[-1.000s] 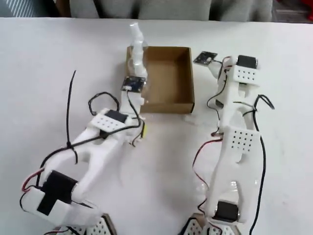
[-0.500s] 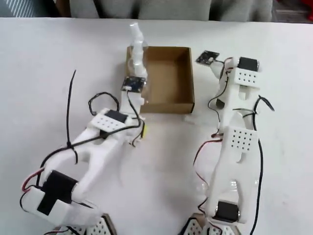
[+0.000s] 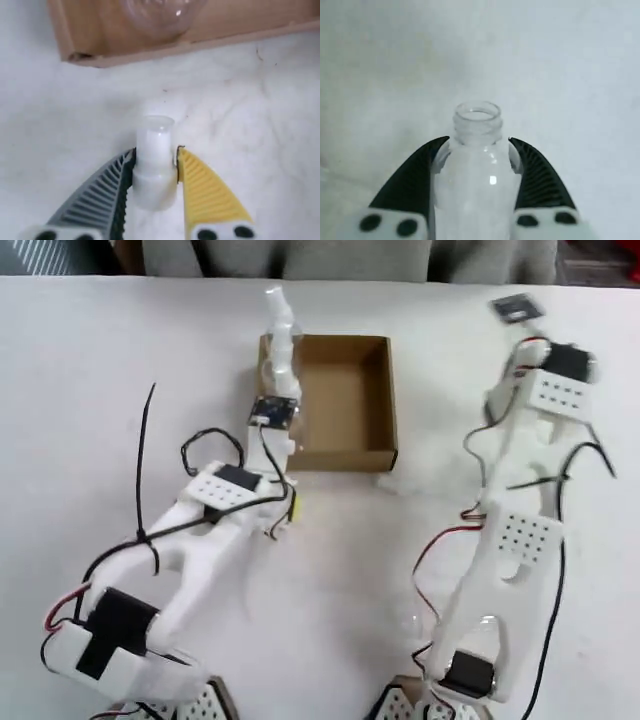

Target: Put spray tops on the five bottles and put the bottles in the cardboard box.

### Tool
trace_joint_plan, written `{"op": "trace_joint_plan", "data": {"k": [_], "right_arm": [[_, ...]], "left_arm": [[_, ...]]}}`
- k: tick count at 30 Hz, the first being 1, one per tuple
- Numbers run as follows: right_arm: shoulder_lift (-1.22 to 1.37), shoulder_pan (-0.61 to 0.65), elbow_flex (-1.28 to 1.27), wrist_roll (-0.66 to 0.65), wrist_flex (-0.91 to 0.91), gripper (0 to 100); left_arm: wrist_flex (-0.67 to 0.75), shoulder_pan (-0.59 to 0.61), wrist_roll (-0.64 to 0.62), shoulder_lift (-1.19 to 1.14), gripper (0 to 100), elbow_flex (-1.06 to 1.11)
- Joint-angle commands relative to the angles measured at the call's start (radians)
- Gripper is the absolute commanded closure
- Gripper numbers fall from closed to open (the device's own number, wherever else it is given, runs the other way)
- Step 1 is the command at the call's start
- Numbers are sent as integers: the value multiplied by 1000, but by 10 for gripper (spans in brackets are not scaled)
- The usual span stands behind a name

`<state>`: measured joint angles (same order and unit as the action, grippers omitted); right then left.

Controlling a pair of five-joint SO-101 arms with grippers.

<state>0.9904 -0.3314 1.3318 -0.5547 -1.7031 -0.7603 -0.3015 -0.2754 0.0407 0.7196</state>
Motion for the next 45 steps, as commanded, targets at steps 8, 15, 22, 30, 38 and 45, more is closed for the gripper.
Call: {"op": "trace_joint_plan", "data": {"k": [8,15,22,30,38,45], "right_arm": [[-286,-262,-387,29,-22,983],[-458,-306,-698,-94,-22,983],[-595,-326,-962,-117,65,982],[-601,-371,-1175,-169,308,980],[-601,-366,-1212,-245,315,841],[-610,-366,-1206,-351,309,736]], "left_arm": [[18,7,8,5,980,-55],[18,7,8,5,980,-55],[18,8,8,4,980,-55],[18,7,8,2,980,-55],[18,7,8,2,980,-55],[18,10,8,4,980,-54]]}}
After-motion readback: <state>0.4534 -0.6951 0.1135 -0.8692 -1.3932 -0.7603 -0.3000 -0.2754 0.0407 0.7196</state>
